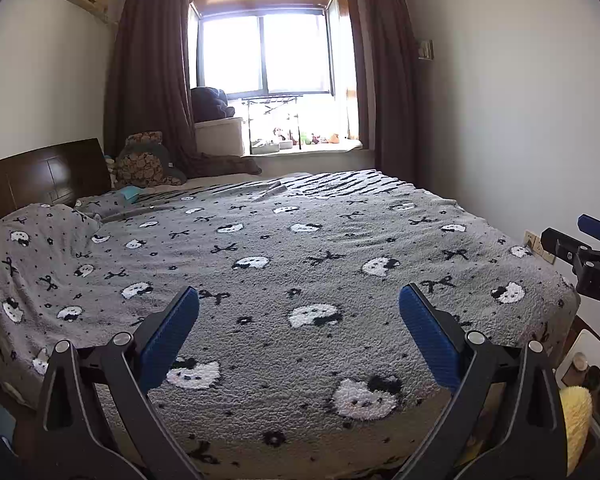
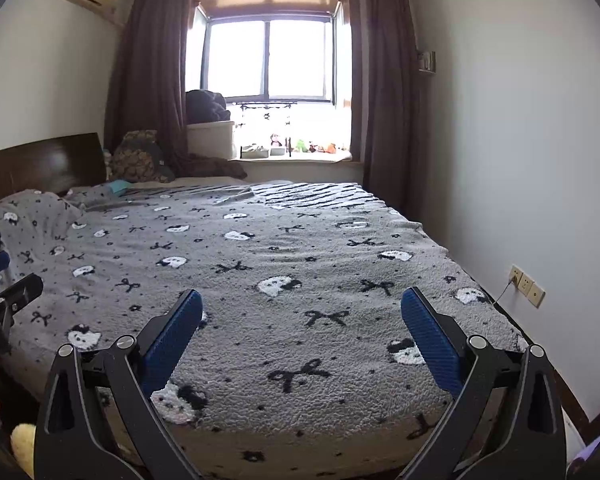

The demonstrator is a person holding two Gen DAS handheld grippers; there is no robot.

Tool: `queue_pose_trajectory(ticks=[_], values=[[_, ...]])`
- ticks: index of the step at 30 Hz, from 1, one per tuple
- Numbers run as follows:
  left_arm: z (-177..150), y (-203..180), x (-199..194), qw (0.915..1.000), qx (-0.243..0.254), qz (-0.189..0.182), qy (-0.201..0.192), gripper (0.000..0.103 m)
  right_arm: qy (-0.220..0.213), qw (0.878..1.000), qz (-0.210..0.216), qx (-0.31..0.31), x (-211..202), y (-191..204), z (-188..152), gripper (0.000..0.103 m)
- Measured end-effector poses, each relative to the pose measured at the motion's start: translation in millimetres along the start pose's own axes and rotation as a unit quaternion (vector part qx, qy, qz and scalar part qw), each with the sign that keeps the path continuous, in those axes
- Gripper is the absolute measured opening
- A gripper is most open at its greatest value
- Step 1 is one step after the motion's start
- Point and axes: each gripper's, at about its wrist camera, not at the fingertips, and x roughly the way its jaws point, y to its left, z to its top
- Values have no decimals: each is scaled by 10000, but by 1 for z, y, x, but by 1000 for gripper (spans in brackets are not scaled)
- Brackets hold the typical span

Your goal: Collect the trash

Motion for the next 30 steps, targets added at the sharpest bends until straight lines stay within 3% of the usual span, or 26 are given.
queue_pose_trajectory(ticks=[30], values=[[2, 3, -3, 10000, -31, 51, -35, 95, -5, 10000, 19, -8, 0, 3, 0, 100]])
